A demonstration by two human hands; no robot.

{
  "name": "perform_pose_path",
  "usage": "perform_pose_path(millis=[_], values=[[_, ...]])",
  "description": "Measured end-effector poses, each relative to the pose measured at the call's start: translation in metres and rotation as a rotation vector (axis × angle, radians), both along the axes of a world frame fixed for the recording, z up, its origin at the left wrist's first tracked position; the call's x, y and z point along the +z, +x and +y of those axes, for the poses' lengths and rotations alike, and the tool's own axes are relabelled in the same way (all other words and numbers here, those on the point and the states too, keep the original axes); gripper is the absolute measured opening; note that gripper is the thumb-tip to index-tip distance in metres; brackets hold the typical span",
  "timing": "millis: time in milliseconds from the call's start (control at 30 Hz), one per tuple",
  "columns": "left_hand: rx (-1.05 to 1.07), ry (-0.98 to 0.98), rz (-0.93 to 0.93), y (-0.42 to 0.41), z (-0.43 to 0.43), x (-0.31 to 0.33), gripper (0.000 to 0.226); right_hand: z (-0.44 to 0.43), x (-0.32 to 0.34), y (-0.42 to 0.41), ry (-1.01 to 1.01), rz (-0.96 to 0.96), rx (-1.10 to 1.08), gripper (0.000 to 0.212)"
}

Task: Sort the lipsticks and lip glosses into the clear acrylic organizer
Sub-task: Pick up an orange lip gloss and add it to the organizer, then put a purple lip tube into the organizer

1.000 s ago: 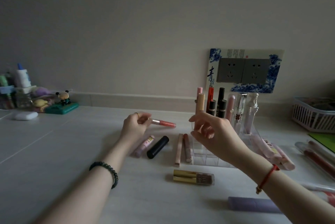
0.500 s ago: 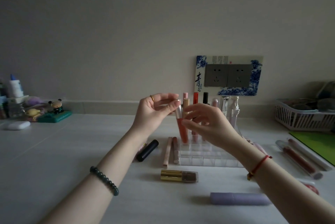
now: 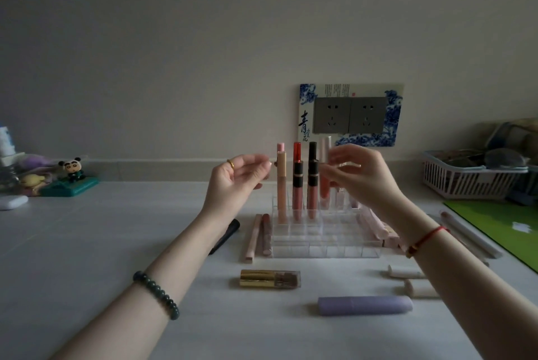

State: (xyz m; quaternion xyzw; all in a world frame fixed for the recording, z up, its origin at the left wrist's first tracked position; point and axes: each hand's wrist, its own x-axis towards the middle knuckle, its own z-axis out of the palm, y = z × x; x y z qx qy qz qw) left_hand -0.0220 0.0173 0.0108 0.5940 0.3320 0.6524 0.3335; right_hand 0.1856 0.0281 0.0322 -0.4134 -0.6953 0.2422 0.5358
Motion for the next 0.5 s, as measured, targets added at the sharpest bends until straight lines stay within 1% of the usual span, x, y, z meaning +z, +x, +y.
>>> perform_pose_path(millis=[67,133,200,267,367,500], values=[[0.066,-0.025,0.049,-0.008,0.005,-0.008,0.014,0.005,-0.006,0.009,-0.012,0.013,-0.067,0.020],[0.121,-0.068,0.165,-0.015,0.011,-0.018,0.013,0.009,-0.013,0.014,-0.035,0.020,-0.107,0.021],[0.140,-0.131,0.279,-0.020,0.016,-0.027,0.014,0.012,-0.019,0.016,-0.054,0.036,-0.130,0.022],[0.144,-0.182,0.350,-0.024,0.020,-0.035,0.017,0.014,-0.022,0.015,-0.058,0.051,-0.144,0.021],[0.160,-0.220,0.408,-0.029,0.024,-0.042,0.024,0.015,-0.024,0.013,-0.039,0.027,-0.149,0.019],[0.178,-0.243,0.457,-0.034,0.025,-0.045,0.029,0.019,-0.028,0.011,-0.037,-0.032,-0.164,0.023]])
